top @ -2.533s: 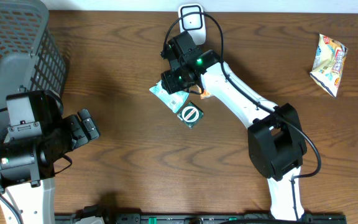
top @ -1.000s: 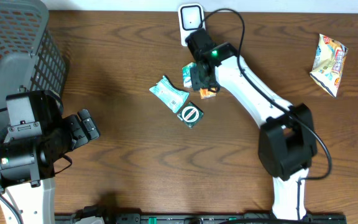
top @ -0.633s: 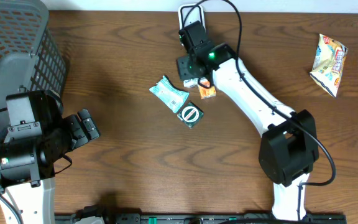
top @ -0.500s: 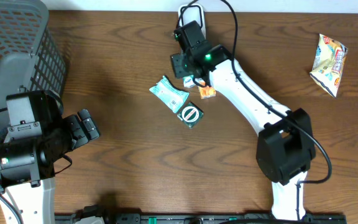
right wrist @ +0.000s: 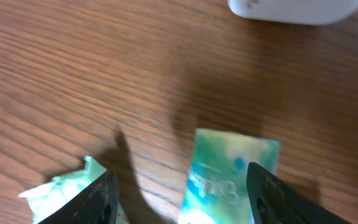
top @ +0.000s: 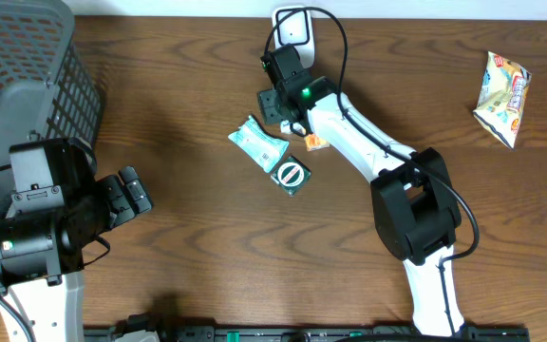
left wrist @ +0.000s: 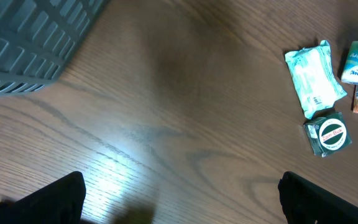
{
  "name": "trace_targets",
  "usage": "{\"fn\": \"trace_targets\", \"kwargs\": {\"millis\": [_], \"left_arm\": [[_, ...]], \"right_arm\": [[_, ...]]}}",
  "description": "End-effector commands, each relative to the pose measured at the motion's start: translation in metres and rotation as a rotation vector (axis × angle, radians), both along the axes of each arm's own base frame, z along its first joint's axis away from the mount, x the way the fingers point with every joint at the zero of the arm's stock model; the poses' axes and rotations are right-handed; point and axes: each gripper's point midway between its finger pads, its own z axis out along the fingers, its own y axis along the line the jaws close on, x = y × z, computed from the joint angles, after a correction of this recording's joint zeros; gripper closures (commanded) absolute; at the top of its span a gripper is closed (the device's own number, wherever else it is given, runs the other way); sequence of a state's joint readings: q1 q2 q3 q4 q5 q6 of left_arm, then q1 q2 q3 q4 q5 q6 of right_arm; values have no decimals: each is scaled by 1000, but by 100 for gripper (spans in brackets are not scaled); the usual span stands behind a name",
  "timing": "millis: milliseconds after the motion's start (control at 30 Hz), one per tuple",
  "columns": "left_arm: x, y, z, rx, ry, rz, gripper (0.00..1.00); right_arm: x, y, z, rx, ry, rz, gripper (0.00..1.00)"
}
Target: Scan the item barcode
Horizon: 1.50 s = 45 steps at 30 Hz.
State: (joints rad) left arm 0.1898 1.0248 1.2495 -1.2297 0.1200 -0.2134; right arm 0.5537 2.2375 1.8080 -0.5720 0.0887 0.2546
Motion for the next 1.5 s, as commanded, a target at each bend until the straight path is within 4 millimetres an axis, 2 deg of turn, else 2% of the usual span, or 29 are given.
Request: {"fn": "trace_targets", "kwargs": {"millis": [0,167,467,700,800,1000,1200,1467], "left_arm": [[-1,4,-1,9,5,21,3],[-1,4,-1,9,5,21,3],[-1,4,-1,9,5,21,2],[-1,4,-1,9,5,21,2],[-1,4,-1,9,5,21,3],[-1,4,-1,9,5,21,3],[-1,4,-1,9,5,21,2],[-1,4,-1,9,5,21,2]], "right_arm": [[4,-20,-10,-95,-2,-47,41],[-5,-45,-20,-208,38,-88,45],[-19,-59,-28,-254,107,-90,45],[-24,-76,-36,-278,152,-110,52],[-31,-90,-46,-302,193,-124,53],[-50,-123,-62,-377,273,-193,48],[-59,-151,-45,-512,266,-249,48],[-68,-154,-4,-492,240,-257,42]]}}
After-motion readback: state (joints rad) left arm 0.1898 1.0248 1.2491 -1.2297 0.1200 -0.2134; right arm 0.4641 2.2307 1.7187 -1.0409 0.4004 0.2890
